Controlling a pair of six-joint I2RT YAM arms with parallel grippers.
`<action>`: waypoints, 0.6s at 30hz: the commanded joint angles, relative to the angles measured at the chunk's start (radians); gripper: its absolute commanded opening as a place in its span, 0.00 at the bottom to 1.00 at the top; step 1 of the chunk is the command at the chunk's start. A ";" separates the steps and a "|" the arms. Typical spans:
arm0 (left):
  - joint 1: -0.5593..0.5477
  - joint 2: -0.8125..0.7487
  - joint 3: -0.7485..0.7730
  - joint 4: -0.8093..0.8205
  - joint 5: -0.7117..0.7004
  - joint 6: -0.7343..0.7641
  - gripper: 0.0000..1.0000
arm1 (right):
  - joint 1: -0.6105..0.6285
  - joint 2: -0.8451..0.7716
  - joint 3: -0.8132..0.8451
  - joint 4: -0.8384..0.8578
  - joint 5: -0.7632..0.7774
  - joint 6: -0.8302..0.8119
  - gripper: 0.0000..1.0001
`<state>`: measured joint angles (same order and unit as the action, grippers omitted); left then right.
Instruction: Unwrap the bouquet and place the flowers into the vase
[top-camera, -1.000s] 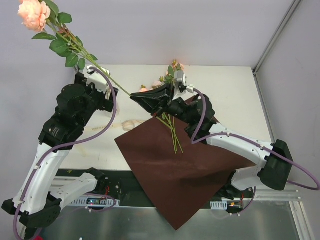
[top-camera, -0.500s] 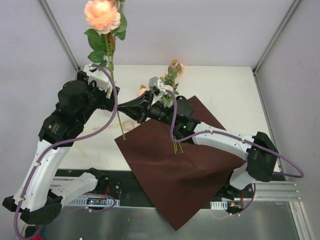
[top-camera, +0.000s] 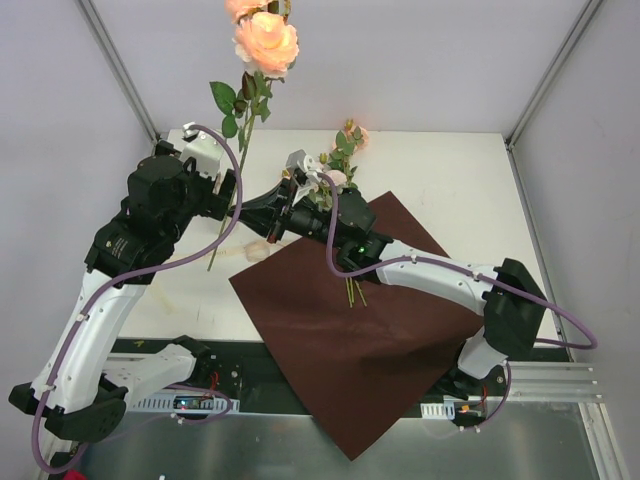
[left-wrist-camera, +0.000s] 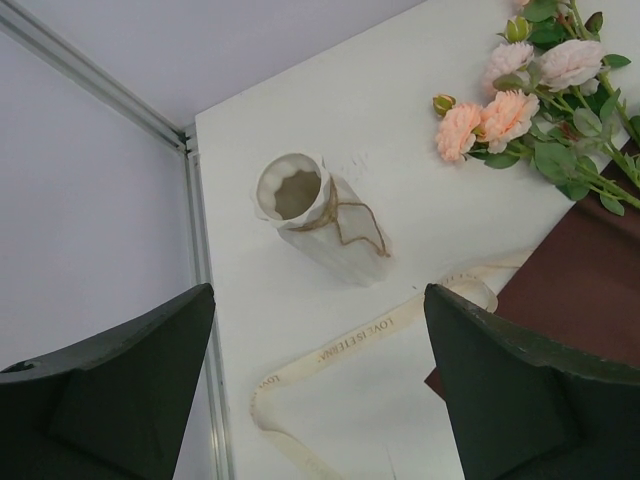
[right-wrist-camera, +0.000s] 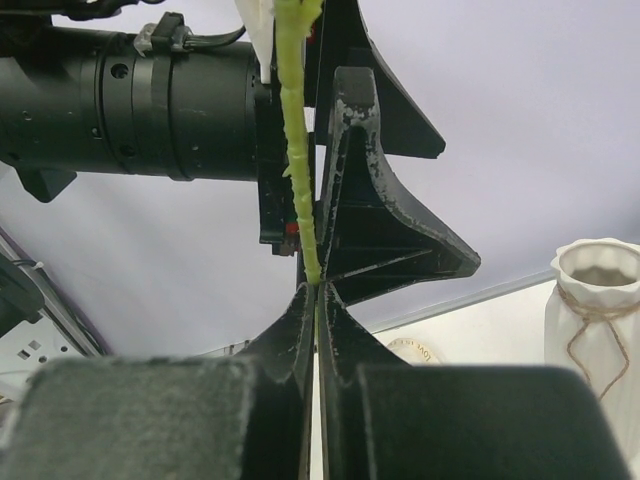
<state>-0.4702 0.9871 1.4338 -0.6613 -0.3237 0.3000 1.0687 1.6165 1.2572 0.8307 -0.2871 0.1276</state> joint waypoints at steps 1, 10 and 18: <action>-0.028 0.007 0.011 -0.023 0.090 -0.027 0.86 | 0.000 0.008 0.077 0.091 0.043 0.007 0.00; -0.035 0.001 0.014 -0.032 0.121 -0.022 0.83 | -0.003 0.040 0.120 0.090 0.028 0.029 0.19; -0.036 -0.011 0.010 -0.037 0.135 -0.029 0.82 | -0.004 0.057 0.146 0.091 0.035 0.038 0.01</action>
<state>-0.4702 0.9730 1.4357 -0.6624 -0.3351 0.3065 1.0607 1.6543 1.3090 0.8238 -0.3138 0.1696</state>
